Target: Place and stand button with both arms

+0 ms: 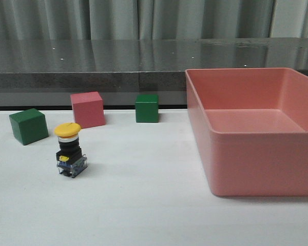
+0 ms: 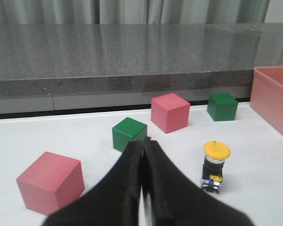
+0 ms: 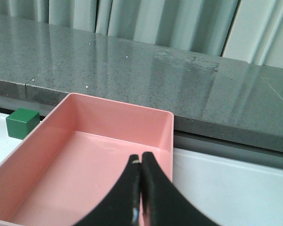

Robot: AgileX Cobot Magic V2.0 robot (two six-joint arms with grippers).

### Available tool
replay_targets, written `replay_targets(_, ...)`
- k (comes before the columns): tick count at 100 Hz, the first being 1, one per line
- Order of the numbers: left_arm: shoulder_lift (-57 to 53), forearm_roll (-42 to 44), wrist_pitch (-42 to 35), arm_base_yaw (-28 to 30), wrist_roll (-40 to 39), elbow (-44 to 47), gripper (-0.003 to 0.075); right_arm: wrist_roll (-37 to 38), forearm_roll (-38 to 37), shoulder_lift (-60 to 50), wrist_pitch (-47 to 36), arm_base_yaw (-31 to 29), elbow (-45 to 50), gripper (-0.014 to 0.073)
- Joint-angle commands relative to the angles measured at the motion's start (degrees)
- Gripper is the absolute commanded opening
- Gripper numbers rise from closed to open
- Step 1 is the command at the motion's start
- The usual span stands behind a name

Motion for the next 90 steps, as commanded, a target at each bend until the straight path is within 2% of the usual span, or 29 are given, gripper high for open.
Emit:
replay_targets(1,-0.72,9.41,-4.01,-1.24,-7.43,-1.49,-0.002,-0.04,0.77,0.3,-3.86,-0.03,-1.51,-0.0062)
replay_targets(17,-4.21,39.4,-4.35,-1.61,-39.51,-1.11,-0.002,-0.04,0.77,0.3,-3.86,-0.03,-1.51,-0.0062)
replay_targets(26,-6.16,48.07,-7.44,-1.61,-49.55,1.1,-0.002,-0.04,0.77,0.3,-3.86,-0.03,-1.51,-0.0062)
replay_targets(41,-8.21,53.16,-18.88,-2.32,-51.5,7.29,-0.002,-0.04,0.77,0.3,-3.79,-0.03,-1.51,-0.0062)
replay_targets(56,-8.21,53.53,-27.57,-4.55,-51.5,12.73,-0.002,-0.04,0.77,0.35,-3.73,-0.03,-1.51,-0.0062)
replay_targets(90,-8.21,53.16,-26.82,-6.26,-51.5,13.46,-0.002,-0.04,0.77,0.35,-3.73,-0.03,-1.51,-0.0062)
